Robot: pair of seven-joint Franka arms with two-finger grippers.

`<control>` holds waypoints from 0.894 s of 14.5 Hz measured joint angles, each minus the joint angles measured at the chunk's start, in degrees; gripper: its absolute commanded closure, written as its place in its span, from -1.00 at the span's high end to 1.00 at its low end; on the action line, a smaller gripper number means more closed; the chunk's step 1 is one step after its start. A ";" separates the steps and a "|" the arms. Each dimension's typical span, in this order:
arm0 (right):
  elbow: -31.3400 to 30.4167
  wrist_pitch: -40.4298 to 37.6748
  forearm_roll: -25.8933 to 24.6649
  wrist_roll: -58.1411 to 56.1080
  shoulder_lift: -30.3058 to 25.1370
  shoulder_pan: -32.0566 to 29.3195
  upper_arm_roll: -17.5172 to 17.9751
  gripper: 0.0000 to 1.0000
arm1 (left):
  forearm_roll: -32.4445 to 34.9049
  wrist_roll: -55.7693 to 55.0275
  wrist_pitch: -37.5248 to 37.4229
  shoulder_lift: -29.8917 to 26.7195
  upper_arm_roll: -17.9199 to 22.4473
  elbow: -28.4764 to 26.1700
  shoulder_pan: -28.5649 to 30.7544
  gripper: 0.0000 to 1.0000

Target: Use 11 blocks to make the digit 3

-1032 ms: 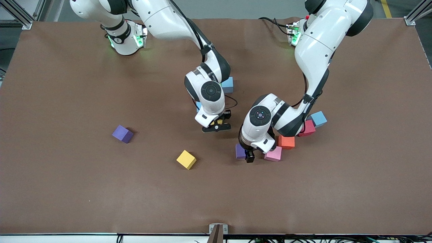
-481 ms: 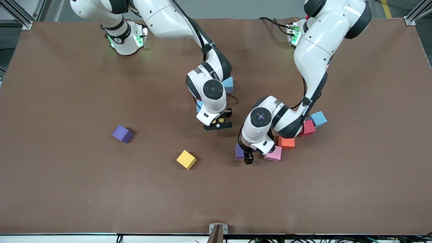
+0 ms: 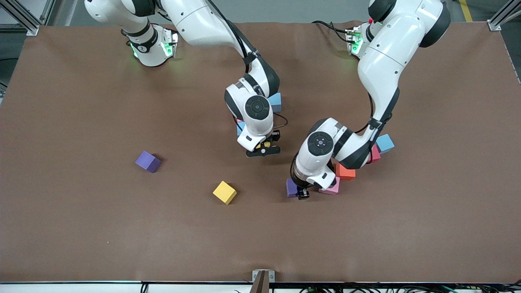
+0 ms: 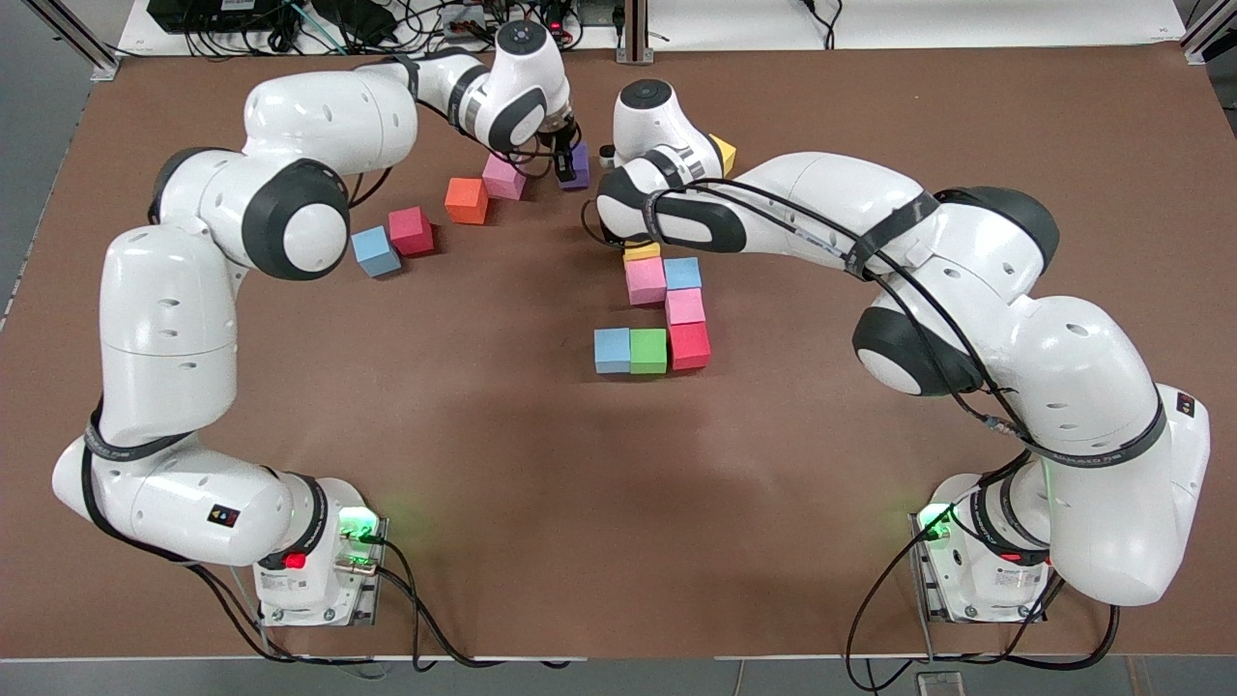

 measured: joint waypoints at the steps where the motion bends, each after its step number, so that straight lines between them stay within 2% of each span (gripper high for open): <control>1: -0.07 -0.02 0.00 0.00 -0.01 0.05 0.00 -0.97 | 0.00 0.16 -0.22 -0.68 -0.08 -0.06 0.49 -0.56; 6: -0.68 -0.10 0.00 0.00 -0.18 0.13 0.00 -0.97 | 0.00 0.23 -2.10 -4.09 -0.53 -1.92 0.73 -0.56; 13: -0.94 0.17 0.00 -0.08 -0.26 0.13 -0.32 -0.97 | 0.00 0.09 -6.10 -4.95 -1.93 -3.02 0.58 -0.54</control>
